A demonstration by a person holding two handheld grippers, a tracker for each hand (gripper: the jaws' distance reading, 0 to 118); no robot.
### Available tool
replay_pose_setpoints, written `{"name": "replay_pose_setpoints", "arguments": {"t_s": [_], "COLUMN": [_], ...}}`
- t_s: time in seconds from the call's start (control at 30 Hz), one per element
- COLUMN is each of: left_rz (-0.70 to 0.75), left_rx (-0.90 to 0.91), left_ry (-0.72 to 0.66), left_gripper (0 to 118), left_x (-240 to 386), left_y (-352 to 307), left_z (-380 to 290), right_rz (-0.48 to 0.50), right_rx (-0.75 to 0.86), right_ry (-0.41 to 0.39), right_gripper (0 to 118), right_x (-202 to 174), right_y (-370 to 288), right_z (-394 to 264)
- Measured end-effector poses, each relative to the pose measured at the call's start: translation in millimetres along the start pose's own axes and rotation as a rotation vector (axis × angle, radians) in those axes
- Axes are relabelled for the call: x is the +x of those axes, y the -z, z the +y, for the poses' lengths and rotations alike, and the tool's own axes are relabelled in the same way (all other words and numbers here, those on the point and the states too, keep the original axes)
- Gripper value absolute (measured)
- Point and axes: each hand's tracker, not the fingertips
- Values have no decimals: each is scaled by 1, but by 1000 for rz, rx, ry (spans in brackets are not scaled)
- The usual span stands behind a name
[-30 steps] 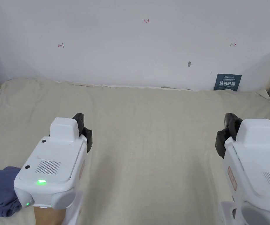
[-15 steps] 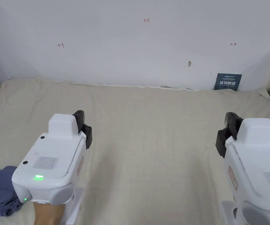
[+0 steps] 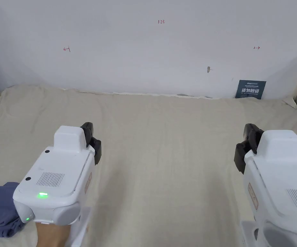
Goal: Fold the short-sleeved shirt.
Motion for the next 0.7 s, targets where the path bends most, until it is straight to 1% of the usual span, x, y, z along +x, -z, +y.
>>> {"name": "replay_pose_setpoints", "arguments": {"t_s": [0.37, 0.47, 0.5, 0.53, 0.6, 0.63, 0.67, 0.7], "left_rz": [7, 7, 4, 1, -12, -15, -19, -25], "left_rx": [1, -4, -8, -7, -8, -12, -16, -20], "left_ry": [6, 1, -6, -17, -36, -41, -44, -46], "left_gripper": [0, 4, 10, 18, 44, 61, 84, 101], "left_x": [0, -1, -1, -1, -2, -2, -2, -2], "left_y": [0, 0, 1, 1, 0, 1, 2, 3], "left_z": [-1, 0, 0, 0, 1, 1, 1, 1], "right_rz": [-2, -1, -2, -2, 7, 14, 13, 13], "right_rx": [-6, -11, -12, -16, -24, -26, -27, -32], "right_ry": [-3, -5, -6, -9, -3, 4, 7, 11], "right_gripper": [2, 2, 2, 5, 18, 28, 49, 67], "right_x": [0, 0, 0, 0, 2, 3, 3, 2], "right_y": [2, 4, 4, 5, 6, 6, 6, 7], "right_z": [-1, -2, -2, -3, -4, -5, -5, -4]}}
